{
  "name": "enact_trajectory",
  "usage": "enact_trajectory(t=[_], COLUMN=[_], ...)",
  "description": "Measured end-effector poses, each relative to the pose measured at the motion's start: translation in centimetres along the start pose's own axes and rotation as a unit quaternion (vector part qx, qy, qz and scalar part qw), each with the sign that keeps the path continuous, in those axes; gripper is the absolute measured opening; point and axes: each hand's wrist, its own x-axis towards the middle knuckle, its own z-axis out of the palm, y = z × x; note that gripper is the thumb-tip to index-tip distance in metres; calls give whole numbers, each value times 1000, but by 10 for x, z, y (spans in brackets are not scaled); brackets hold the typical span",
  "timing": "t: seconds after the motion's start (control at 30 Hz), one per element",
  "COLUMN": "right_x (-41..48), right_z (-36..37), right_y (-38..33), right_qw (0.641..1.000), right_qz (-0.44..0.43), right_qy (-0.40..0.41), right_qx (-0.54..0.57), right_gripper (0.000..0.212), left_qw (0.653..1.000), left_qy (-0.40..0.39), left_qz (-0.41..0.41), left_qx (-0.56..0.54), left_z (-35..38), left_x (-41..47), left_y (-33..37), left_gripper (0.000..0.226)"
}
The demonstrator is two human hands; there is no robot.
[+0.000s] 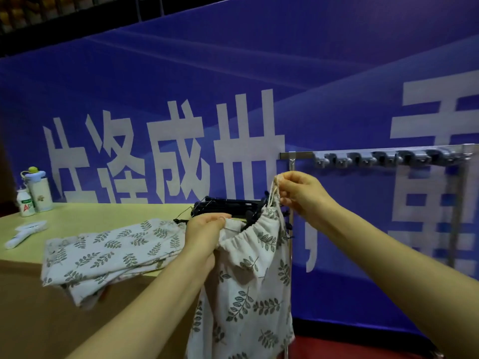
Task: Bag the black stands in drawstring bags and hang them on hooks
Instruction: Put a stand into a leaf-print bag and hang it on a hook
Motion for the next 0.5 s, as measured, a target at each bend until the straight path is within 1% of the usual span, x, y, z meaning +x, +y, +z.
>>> enact_trajectory(t=[0.1,0.2,0.3,0.4,0.5], right_x=[-1,-3,-4,0,11], right_z=[-25,-53,-81,-111,-134], right_y=[-10,-27,-43,-52,-50], right_qw=[999,995,989,984,981], right_qz=[-36,-70,-86,-78,-79], right_qy=[26,72,118,162,179], right_qx=[2,-6,0,8,8], right_gripper=[18,20,20,25,22], left_qw=[999,997,995,996,995], left_qy=[-17,-46,-62,-53,-36], left_qz=[2,1,1,5,-18], left_qx=[-38,-57,-72,-73,-87], left_z=[22,51,84,120,150], left_x=[-8,-16,-23,-24,-20], left_y=[8,15,18,14,2], left_gripper=[20,19,22,23,16])
